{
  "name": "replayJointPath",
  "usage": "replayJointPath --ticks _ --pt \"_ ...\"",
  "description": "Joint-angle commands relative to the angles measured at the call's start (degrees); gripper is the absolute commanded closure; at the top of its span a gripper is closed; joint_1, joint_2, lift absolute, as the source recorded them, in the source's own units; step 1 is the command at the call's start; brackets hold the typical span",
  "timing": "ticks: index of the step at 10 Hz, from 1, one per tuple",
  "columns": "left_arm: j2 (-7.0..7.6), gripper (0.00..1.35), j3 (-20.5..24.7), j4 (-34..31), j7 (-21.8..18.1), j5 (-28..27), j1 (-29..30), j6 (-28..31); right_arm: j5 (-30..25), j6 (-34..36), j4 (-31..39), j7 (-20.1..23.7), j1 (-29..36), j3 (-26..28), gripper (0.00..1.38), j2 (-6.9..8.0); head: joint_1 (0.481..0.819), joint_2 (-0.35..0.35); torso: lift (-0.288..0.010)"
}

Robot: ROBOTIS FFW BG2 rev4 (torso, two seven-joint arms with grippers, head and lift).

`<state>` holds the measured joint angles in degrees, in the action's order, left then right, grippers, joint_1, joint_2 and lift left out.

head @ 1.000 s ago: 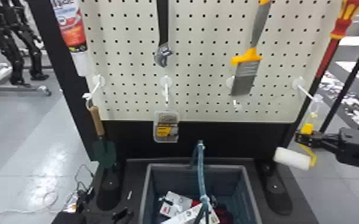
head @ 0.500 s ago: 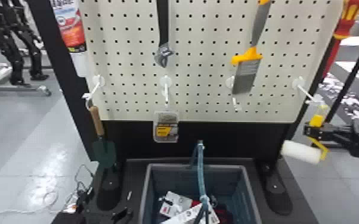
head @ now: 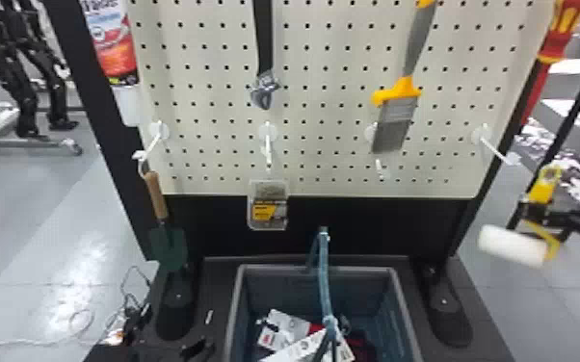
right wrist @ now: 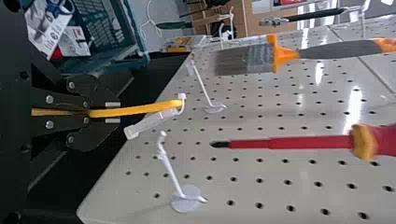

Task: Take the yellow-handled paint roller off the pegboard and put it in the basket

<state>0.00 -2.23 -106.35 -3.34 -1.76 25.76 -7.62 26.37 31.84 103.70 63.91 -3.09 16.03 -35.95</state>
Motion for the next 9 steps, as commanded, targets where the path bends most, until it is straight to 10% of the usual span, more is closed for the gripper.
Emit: replayJointPath --ticks 1,9 --pt "-0.15 0.26 -0.15 0.0 0.0 0.0 -0.09 0.15 0.0 1.82 1.77 -0.02 2.3 -0.73 1.28 1.94 0.549 0.0 -0.1" --pt "-0.15 0.26 -0.41 0.7 0.0 0.35 -0.97 -0.12 0.71 0.68 -4.21 1.48 -1.3 -18.58 1.28 10.02 0.549 0.0 -0.1"
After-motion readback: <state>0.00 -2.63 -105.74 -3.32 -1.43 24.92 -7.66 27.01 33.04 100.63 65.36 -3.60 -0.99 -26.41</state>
